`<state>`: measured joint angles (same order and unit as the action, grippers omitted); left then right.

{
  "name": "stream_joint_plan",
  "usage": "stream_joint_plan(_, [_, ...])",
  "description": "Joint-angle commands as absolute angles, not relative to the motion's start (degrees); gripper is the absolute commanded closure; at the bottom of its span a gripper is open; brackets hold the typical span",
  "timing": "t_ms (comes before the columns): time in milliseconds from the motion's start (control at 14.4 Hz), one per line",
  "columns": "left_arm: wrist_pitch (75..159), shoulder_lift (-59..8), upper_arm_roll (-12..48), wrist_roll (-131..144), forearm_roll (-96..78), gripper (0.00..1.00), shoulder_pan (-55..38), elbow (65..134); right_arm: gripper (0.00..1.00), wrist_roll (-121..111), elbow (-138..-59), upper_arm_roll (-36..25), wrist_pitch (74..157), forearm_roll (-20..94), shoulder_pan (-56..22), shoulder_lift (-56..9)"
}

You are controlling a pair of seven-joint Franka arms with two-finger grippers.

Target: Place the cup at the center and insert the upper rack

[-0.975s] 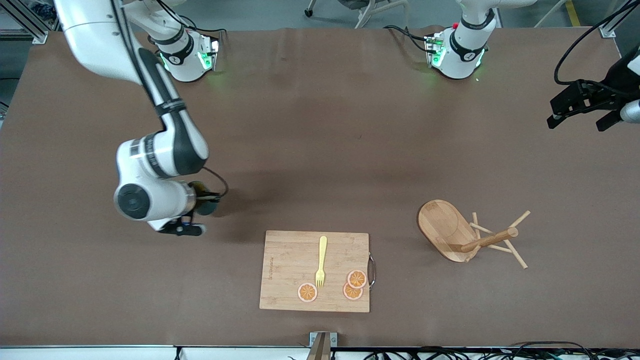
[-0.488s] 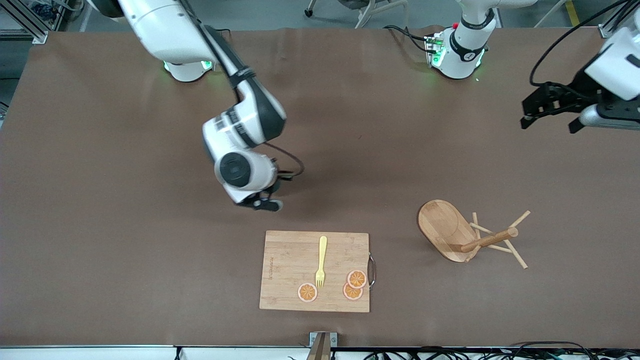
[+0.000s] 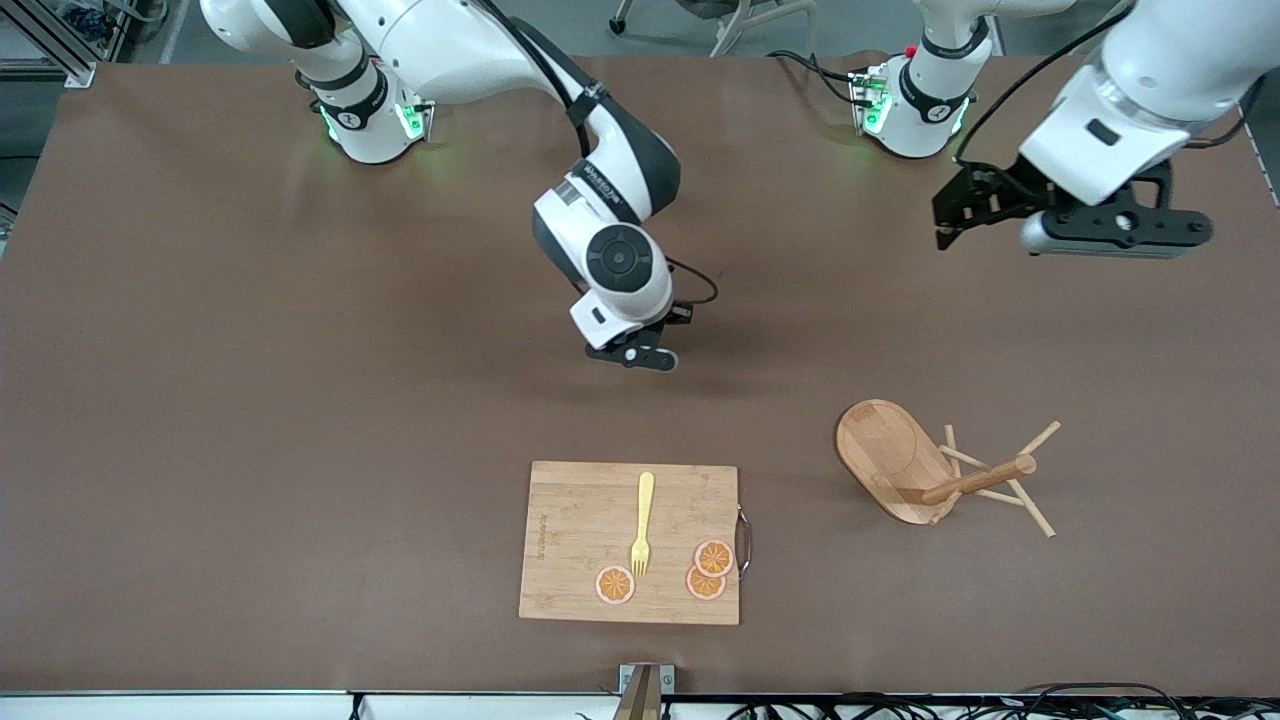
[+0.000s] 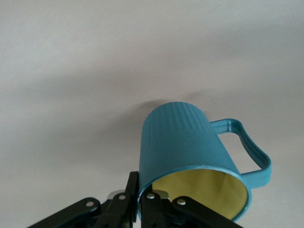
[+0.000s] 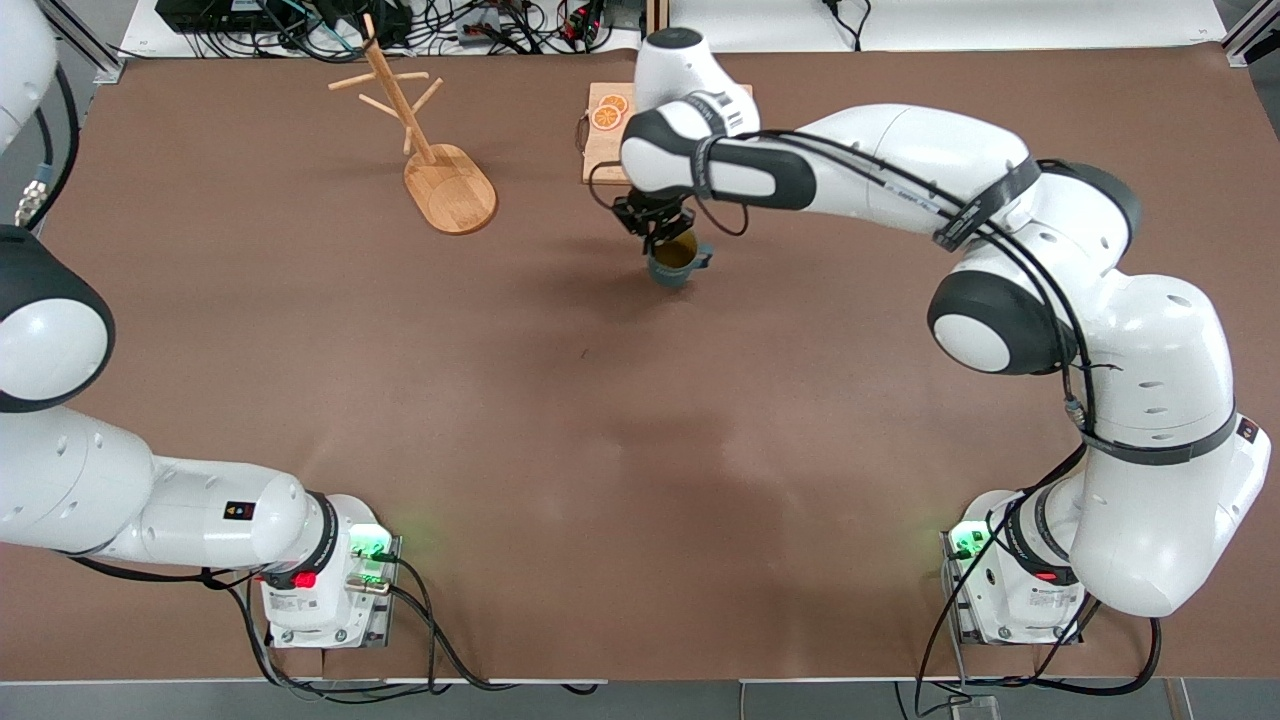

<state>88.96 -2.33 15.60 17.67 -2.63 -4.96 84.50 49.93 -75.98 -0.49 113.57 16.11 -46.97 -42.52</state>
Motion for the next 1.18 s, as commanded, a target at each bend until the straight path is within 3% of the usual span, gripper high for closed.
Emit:
stream_joint_plan(0, [91.0, -3.6, 18.5, 21.1, -2.5, 0.0, -4.7, 84.6, 1.0, 50.6, -70.9, 2.5, 114.3, 17.4, -47.4, -46.1])
stream_joint_plan(557, [94.4, -6.2, 21.5, 26.6, -2.5, 0.0, -5.2, 84.6, 0.99, 55.0, -62.8, 2.7, 118.2, 17.3, -51.2, -53.7])
stream_joint_plan(836, [94.4, -6.2, 21.5, 26.6, -2.5, 0.0, -5.2, 84.6, 0.98, 55.1, -62.7, 2.5, 118.0, 17.1, -51.2, -54.1])
stream_joint_plan(905, [94.4, -6.2, 21.5, 26.6, -2.5, 0.0, -5.1, 84.6, 0.89, 55.2, -62.7, 2.5, 118.0, 17.1, -51.2, -54.1])
stream_joint_plan(975, [94.4, -6.2, 21.5, 26.6, -2.5, 0.0, -5.1, 84.6, 0.66, 55.2, -62.7, 2.4, 118.0, 17.1, -51.1, -54.0])
stream_joint_plan(1045, [94.4, -6.2, 21.5, 26.6, -2.5, 0.0, -5.1, 84.6, 0.11, 55.2, -62.8, 2.4, 118.0, 16.7, -50.7, -53.7])
stream_joint_plan(1114, [94.4, -6.4, 21.5, 26.6, -2.5, 0.0, -5.2, 84.6, 0.0, 55.2, -62.7, 2.4, 118.1, 16.7, -50.7, -53.5])
